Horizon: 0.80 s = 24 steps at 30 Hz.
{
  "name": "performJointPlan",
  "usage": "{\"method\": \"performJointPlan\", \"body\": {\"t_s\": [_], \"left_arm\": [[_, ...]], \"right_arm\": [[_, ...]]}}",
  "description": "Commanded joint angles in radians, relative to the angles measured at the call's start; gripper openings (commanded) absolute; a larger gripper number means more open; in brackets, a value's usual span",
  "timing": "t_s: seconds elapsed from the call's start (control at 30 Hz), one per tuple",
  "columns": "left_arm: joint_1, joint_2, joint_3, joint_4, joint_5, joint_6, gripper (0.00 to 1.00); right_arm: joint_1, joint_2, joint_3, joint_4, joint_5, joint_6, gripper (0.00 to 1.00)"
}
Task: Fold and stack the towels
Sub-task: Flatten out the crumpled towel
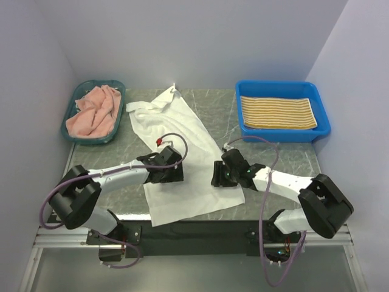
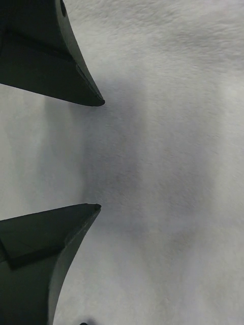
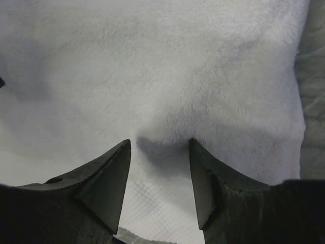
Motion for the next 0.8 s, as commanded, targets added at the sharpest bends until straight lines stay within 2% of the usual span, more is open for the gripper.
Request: {"method": "performJointPlan", "body": {"t_s": [0.0,0.1,0.2,0.23,0.33,0.4,0.47,0.53,0.57,0.63,0.67,0.77], "left_arm": [[-0.027,-0.092,-0.053,0.017,-0.018,-0.114,0.84],[-0.065,-0.118,-0.142,0.019,0.036,-0.179,0.84],[-0.142,-0.142,-0.223,-0.018,0.065,-0.268,0.85],[-0.200,-0.154,-0.255,-0.044,0.069,-0.295,0.85],[-0.312,-0.217,-0.286,-0.073,0.086,-0.390,0.85],[-0.343,-0.266,-0.274,-0.121,0.076,-0.419,0.85],[-0.355,-0.326,-0.221,-0.196,0.044,-0.422,0.86],[-0.352,-0.368,-0.135,-0.251,-0.068,-0.416,0.86],[-0.341,-0.404,-0.106,-0.282,-0.110,-0.399,0.85],[-0.251,-0.429,-0.031,-0.337,-0.205,-0.363,0.84],[-0.207,-0.446,-0.010,-0.334,-0.213,-0.295,0.83],[0.002,-0.446,0.027,-0.220,-0.193,-0.142,0.83]], "right_arm": [[0.113,-0.022,-0.103,-0.099,-0.042,0.096,0.58],[0.243,-0.109,-0.134,-0.180,-0.004,0.173,0.58],[0.288,-0.183,-0.161,-0.258,0.010,0.227,0.59],[0.300,-0.229,-0.167,-0.304,0.013,0.231,0.59],[0.307,-0.326,-0.155,-0.375,0.012,0.209,0.59],[0.305,-0.390,-0.118,-0.402,0.042,0.178,0.59],[0.281,-0.414,-0.010,-0.452,0.109,0.111,0.59],[0.227,-0.408,0.093,-0.443,0.156,0.023,0.58],[0.149,-0.395,0.122,-0.426,0.150,-0.008,0.57],[0.069,-0.342,0.193,-0.348,0.113,-0.086,0.49],[0.031,-0.314,0.217,-0.320,0.102,-0.106,0.46],[-0.040,-0.175,0.351,-0.236,0.088,-0.178,0.42]]}}
